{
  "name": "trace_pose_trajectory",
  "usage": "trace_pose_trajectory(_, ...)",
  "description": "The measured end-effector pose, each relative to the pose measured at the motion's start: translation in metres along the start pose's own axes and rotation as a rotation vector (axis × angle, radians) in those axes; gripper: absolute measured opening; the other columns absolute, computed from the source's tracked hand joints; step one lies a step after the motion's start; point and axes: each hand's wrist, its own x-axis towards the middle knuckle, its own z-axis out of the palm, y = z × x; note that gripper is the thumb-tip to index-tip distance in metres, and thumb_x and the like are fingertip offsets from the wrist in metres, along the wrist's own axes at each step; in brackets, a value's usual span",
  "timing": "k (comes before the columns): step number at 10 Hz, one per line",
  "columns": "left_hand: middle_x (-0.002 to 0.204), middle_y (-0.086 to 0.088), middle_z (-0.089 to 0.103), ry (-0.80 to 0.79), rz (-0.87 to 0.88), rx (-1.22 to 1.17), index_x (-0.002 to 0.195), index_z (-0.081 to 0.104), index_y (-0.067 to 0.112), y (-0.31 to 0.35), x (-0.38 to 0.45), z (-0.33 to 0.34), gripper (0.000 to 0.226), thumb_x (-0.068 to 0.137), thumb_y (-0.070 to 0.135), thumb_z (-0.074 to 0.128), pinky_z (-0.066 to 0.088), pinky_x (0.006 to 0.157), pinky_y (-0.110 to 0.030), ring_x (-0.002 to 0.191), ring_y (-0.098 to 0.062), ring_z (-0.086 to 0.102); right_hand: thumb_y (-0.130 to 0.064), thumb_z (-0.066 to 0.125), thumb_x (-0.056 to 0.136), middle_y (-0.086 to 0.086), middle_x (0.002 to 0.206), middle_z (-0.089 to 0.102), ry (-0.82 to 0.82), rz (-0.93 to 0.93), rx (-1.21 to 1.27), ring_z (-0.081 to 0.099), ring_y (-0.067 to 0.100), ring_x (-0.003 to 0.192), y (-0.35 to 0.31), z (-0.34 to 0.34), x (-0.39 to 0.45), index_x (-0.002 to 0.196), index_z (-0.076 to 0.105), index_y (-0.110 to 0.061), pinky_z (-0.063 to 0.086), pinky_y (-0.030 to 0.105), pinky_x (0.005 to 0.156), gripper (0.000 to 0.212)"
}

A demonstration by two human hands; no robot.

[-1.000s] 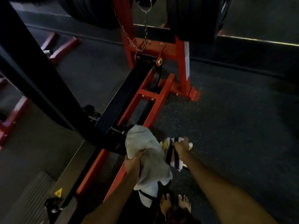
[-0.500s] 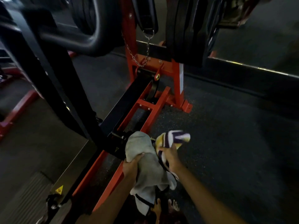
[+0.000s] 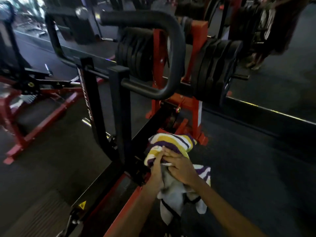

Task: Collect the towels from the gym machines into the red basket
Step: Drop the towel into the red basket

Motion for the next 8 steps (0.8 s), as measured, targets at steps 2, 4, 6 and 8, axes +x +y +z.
trace_pose_trajectory(2,0.114,-0.012,0.066,-0.503,-0.647,-0.535,0.116,0.061,0.015,-0.008,0.014,-0.040,0.072,0.061,0.061,0.071,0.052,0.091,-0.046,0.106,-0.033,0.063,0.003,0.055,0.087,-0.002,0.091,0.068,0.397,0.475,1.102,0.061,0.021,0.094,-0.020,-0.028,-0.014,0.101,0.065,-0.002,0.053,0.014,0.060,0.018)
trace_pose_trajectory(4,0.111,-0.016,0.068,-0.588,-0.565,-0.794,0.123,0.061,0.012,0.010,0.006,-0.078,0.058,0.077,0.047,0.055,0.048,0.095,-0.047,0.103,-0.035,0.062,-0.059,0.059,0.078,0.006,0.110,0.071,-0.068,0.781,1.168,0.065,0.024,0.104,-0.004,-0.018,-0.024,0.119,0.064,-0.019,0.053,0.035,0.084,0.058)
trace_pose_trajectory(6,0.098,-0.014,0.071,-0.615,-0.483,-0.867,0.116,0.061,0.012,0.006,0.003,-0.121,0.045,0.080,0.038,0.053,0.048,0.083,-0.041,0.094,-0.034,0.061,-0.052,0.027,0.096,-0.006,0.131,0.051,-0.223,0.659,1.002,0.055,0.009,0.111,-0.038,-0.015,-0.019,0.126,0.048,-0.023,0.039,0.017,0.094,0.046)
trace_pose_trajectory(8,0.110,-0.017,0.065,-0.487,-0.435,-0.875,0.105,0.064,0.011,0.000,-0.023,-0.161,0.063,0.048,0.037,0.068,0.042,0.100,-0.048,0.103,-0.035,0.058,-0.072,0.053,0.077,0.013,0.137,0.055,-0.321,0.606,1.342,0.053,0.031,0.126,-0.049,0.001,-0.023,0.135,0.052,-0.020,0.036,0.050,0.110,0.078)
